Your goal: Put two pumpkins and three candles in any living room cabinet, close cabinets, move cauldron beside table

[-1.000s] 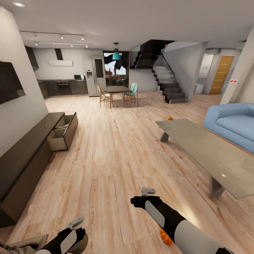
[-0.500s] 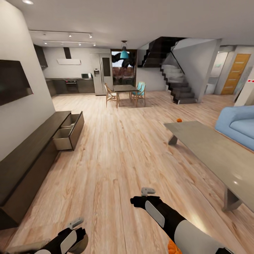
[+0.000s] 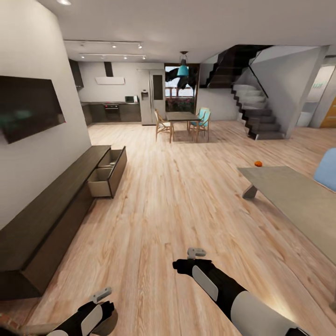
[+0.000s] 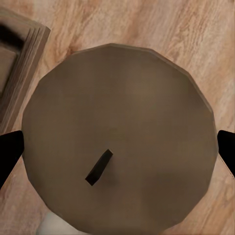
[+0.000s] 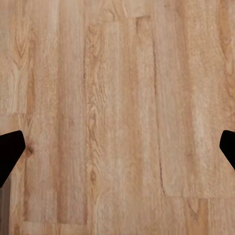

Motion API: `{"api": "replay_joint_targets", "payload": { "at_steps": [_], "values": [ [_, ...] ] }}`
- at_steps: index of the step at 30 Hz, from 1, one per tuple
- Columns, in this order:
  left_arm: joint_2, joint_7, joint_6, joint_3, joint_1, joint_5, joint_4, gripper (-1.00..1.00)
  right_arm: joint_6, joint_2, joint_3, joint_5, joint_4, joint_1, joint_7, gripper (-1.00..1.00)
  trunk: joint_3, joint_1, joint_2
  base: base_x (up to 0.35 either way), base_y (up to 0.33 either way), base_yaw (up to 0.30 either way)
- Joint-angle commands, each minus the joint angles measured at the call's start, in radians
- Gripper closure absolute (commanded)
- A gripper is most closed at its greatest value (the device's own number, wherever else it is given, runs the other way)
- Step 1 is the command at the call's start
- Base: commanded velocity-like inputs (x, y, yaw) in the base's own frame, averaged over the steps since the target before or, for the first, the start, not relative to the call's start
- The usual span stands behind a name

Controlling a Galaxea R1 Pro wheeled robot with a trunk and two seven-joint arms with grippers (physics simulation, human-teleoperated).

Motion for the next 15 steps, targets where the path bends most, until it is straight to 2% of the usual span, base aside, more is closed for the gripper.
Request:
{"api": "replay_joint_targets", "payload": {
  "at_steps": [1, 9, 13, 15],
  "values": [
    [0.001, 0.006, 0.005, -0.009, 0.0, 0.005, -0.003, 1.0, 0.001, -0.001, 0.005, -0.009, -0.002, -0.001, -0.008, -1.0, -0.001, 0.001, -0.001, 0.294, 0.01, 0.081],
    [0.0, 0.006, 0.005, -0.009, 0.0, 0.003, -0.003, 1.0, 0.002, -0.001, 0.005, -0.009, -0.002, -0.001, -0.005, -1.0, -0.002, 0.001, -0.001, 0.323, 0.007, 0.014],
    [0.0, 0.006, 0.005, -0.009, 0.0, 0.003, -0.003, 1.0, 0.0, -0.001, 0.005, -0.009, -0.002, -0.001, -0.007, -1.0, -0.002, 0.001, -0.001, 0.312, 0.137, 0.008],
    [0.0, 0.006, 0.005, -0.009, 0.0, 0.002, -0.003, 1.0, 0.0, -0.002, 0.007, -0.009, -0.002, -0.001, -0.009, -1.0, -0.002, 0.001, -0.001, 0.302, 0.061, 0.17]
  ]
}}
